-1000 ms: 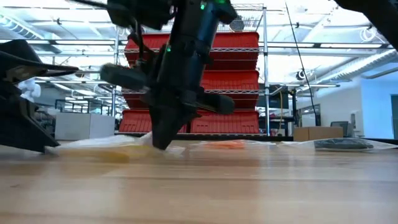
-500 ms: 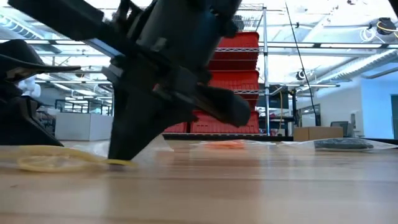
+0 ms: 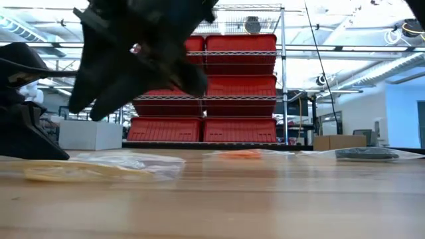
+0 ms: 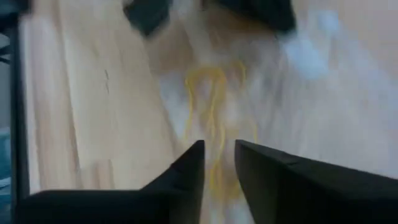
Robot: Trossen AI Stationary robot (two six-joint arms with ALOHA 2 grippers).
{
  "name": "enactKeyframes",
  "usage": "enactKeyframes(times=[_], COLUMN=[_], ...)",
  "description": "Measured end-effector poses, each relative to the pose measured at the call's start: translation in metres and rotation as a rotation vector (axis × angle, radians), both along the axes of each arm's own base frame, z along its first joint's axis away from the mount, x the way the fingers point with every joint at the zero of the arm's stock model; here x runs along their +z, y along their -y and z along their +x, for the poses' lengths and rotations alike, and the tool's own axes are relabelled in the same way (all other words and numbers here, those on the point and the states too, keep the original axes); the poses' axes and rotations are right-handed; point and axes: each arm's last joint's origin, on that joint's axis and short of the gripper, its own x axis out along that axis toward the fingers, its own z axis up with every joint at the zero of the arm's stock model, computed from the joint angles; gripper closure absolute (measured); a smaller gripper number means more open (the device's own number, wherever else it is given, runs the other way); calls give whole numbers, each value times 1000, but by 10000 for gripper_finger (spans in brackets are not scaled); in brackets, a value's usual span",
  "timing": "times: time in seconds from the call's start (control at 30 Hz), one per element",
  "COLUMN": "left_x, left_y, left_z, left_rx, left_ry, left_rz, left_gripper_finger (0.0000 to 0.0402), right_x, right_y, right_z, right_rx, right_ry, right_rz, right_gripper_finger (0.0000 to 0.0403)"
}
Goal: Sort rubber bands
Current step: Close the transparent zip bag
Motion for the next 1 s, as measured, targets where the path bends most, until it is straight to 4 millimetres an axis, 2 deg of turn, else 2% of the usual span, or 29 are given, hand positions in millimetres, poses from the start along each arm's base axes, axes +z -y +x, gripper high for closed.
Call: enactKeyframes(times=[0.1, 0.27, 0.37, 0.43, 0.6, 0.67, 0.87, 1.0], left_x=[0, 2, 2, 2, 2, 2, 6, 14], left_y=[1, 6, 8, 8, 8, 7, 6, 5], left_z=[1, 2, 2, 1, 2, 3, 4, 5], left_rx=[-16, -37, -44, -44, -37, -32, -17, -2], left_ry=[0, 19, 25, 25, 27, 29, 48, 99], left_rz=[-2, -54, -64, -65, -69, -69, -75, -87], left_gripper_finger=[398, 398, 398, 398, 398, 398, 398, 398], right_x=[5, 6, -2, -11, -13, -22, -41, -42], right_y=[30, 91, 121, 132, 140, 138, 135, 135], right_z=[18, 38, 44, 45, 48, 48, 49, 49], right_rx=[88, 182, 250, 308, 389, 408, 431, 430], right_ry=[46, 39, 8, -20, -4, -21, -61, -66], right_rz=[-13, -55, -42, -17, 28, 19, 6, 7], right_gripper_finger=[304, 243, 218, 209, 210, 216, 244, 273])
